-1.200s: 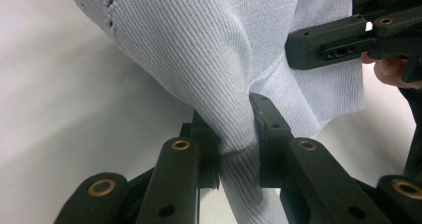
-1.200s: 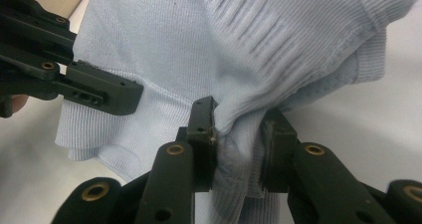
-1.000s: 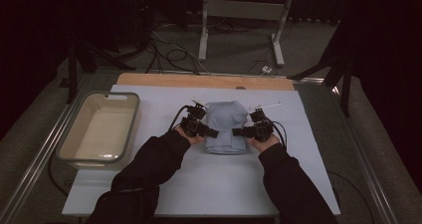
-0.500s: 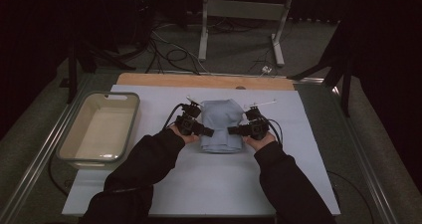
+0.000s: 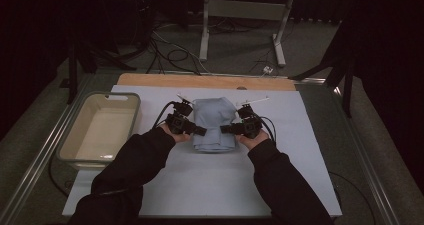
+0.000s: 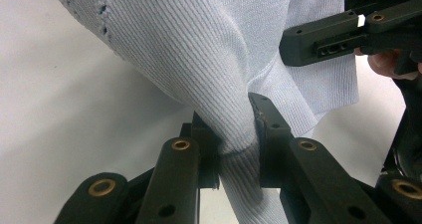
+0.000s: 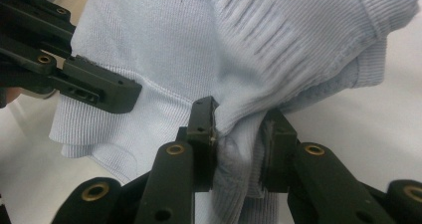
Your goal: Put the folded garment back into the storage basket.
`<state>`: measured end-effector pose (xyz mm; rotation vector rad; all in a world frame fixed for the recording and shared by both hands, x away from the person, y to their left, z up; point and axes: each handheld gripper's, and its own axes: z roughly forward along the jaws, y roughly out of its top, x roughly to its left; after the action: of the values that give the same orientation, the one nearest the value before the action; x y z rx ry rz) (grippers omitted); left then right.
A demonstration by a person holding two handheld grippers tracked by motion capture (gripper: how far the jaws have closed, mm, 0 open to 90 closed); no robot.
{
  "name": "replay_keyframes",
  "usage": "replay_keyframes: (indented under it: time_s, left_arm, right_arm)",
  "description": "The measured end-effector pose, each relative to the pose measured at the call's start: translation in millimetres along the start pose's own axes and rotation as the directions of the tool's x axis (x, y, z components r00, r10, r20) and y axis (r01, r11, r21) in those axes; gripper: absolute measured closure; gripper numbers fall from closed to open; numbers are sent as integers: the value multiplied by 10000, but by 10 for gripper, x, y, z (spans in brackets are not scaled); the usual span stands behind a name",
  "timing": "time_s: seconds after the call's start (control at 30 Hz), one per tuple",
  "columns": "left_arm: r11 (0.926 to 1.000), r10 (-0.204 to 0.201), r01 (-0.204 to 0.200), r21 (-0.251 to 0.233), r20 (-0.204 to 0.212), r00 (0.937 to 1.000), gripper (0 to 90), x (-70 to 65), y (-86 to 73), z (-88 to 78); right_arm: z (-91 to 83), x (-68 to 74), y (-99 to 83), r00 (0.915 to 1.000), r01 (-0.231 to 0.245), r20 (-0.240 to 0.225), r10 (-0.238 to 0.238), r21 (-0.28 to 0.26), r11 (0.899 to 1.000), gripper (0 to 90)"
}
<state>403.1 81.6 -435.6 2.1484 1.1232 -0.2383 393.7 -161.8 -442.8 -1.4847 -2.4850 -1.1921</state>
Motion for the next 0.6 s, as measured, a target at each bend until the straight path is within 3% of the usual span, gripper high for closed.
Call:
replay_keyframes:
  time_s: [0.6]
  left_arm:
    - [9999, 135, -136, -100, -114, 9998, 766, 48, -46, -336]
  right_arm:
    - [69, 233, 156, 9990, 322, -309, -325, -88, 9994, 720]
